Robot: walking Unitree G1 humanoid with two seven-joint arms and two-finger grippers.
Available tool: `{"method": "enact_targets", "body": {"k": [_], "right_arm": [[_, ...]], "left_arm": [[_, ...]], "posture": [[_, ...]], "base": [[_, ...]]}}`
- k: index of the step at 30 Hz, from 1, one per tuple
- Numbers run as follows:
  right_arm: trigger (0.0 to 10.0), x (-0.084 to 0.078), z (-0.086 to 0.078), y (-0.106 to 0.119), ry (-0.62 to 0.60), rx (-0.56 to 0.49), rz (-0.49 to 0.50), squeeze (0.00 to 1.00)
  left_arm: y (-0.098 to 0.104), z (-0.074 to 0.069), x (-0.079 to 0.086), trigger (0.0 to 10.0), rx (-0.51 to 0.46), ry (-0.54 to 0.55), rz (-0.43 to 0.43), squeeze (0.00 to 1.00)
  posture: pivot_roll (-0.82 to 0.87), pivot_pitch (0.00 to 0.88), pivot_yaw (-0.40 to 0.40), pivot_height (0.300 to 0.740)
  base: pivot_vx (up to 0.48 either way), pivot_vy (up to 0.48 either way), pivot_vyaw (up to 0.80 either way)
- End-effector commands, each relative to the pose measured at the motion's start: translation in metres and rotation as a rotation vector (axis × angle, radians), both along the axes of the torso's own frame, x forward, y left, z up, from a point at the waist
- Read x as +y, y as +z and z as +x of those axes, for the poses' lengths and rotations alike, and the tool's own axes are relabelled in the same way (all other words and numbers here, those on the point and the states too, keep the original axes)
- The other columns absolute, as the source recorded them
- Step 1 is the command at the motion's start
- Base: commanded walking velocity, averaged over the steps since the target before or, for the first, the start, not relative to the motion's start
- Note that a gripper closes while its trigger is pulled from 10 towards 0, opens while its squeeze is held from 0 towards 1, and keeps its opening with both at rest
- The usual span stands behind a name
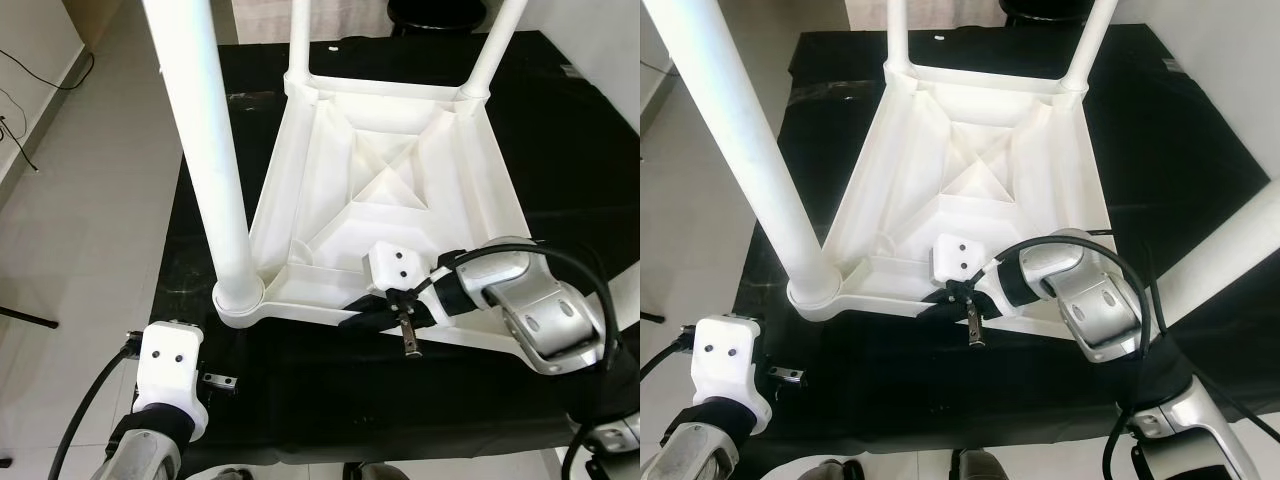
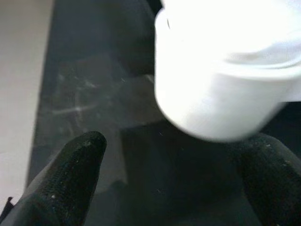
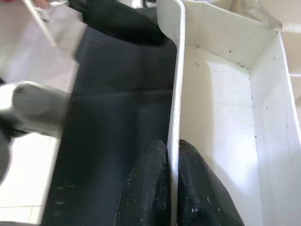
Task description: Building children table
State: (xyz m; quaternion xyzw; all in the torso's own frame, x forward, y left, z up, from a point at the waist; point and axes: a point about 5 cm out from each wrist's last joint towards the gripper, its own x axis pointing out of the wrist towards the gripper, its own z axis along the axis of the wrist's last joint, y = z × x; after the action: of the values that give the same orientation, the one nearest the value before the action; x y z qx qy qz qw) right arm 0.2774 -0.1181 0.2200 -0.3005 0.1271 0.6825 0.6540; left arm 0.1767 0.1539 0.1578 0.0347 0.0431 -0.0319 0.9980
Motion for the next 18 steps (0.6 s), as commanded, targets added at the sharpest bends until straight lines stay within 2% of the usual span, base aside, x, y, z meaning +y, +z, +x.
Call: {"method": "enact_targets", "body": {"k": [1,2,3,4,5,6,15,18], "right_arm": [[0.0,0.025,-0.03,-0.007,0.351,0.031,-0.013,0.0],[0.0,0.022,-0.028,-0.023,0.337,0.001,-0.109,0.0],[0.0,0.022,-0.028,-0.023,0.337,0.001,-0.109,0.0],[10.0,0.021,-0.025,-0.035,0.311,-0.034,-0.169,0.43],[10.0,0.021,-0.025,-0.035,0.311,-0.034,-0.169,0.43],[10.0,0.019,-0.022,-0.041,0.294,-0.056,-0.206,1.0],[10.0,0.014,-0.007,-0.034,0.16,-0.084,-0.194,1.0],[10.0,0.017,-0.004,-0.026,0.12,-0.063,-0.117,1.0]], "left_arm": [[-0.004,0.0,0.004,10.0,0.025,0.008,0.022,0.0],[-0.004,0.0,0.004,10.0,0.026,0.006,0.024,0.0],[-0.004,0.0,0.004,10.0,0.026,0.006,0.024,0.0],[-0.005,0.0,0.004,10.0,0.026,0.005,0.024,0.0],[-0.005,0.0,0.004,10.0,0.026,0.005,0.024,0.0],[-0.005,0.001,0.004,10.0,0.026,0.004,0.025,0.0],[-0.005,0.001,0.003,10.0,0.026,0.001,0.019,0.0],[-0.006,0.002,0.003,10.0,0.027,0.002,0.016,0.0]], "posture": [[0.1,0.2,0.027,0.74],[0.1,0.198,0.028,0.74],[0.1,0.198,0.028,0.74],[0.1,0.195,0.027,0.74],[0.1,0.195,0.027,0.74],[0.1,0.195,0.027,0.74],[0.08,0.19,0.021,0.74],[0.08,0.187,0.015,0.74]], "base": [[0.0,0.0,0.0],[0.0,0.0,0.0],[0.0,0.0,0.0],[0.0,0.0,0.0],[0.0,0.0,0.0],[0.0,0.0,0.0],[0.0,0.0,0.0],[0.0,0.0,0.0]]}}
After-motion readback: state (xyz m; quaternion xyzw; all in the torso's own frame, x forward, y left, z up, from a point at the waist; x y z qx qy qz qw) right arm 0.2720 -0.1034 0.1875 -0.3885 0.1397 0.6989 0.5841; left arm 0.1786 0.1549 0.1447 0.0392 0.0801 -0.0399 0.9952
